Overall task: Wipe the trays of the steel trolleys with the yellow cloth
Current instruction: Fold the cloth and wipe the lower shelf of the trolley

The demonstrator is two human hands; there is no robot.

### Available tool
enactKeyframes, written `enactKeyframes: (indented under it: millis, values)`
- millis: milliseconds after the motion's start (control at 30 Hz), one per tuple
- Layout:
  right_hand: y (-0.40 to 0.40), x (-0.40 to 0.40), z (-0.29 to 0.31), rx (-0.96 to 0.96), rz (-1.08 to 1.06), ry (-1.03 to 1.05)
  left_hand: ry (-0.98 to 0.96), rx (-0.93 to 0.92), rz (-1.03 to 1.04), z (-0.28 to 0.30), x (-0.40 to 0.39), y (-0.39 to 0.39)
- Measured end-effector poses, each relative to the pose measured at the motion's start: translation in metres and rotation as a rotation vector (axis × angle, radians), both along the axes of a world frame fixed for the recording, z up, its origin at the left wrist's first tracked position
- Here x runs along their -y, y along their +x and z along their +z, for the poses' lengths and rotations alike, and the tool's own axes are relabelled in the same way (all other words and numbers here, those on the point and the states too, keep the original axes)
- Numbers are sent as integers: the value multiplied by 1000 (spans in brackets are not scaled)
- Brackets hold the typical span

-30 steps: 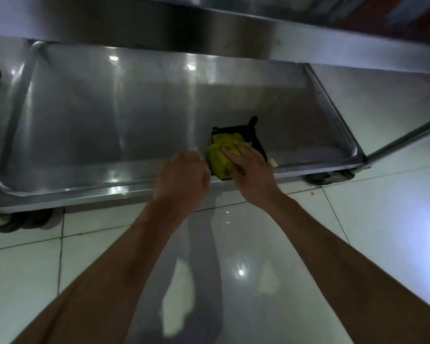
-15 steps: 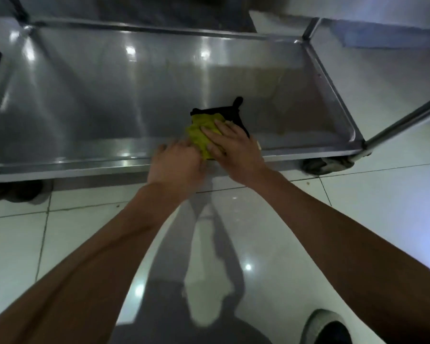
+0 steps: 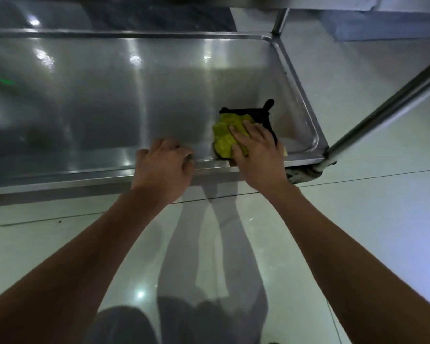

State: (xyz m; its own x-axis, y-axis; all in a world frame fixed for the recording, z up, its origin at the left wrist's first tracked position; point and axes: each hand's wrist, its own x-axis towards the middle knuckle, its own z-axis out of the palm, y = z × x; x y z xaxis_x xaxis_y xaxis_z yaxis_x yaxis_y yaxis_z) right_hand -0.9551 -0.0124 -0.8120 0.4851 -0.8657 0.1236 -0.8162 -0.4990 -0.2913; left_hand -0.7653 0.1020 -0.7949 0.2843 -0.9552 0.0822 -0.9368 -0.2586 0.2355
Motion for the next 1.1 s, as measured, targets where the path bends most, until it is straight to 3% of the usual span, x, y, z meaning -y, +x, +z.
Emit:
enactKeyframes:
  millis: [233, 433, 733, 900, 1000, 1100]
  values:
    - [-68, 54, 4, -19, -232, -5, -67, -5, 19, -1, 10, -2]
    - [-52, 52, 2, -27, -268, 18, -37, 34, 86, -2, 11, 28]
    - [72, 11, -3, -46, 25, 39, -71, 80, 78, -12, -4, 58]
    - [152, 3, 0, 21, 293, 188, -47, 62, 40, -14, -9, 60]
    - [169, 14, 4, 50, 317, 261, -50, 54, 52, -15, -11, 60]
    - [163, 15, 2, 32, 334, 206, -70, 84, 49, -11, -10, 62]
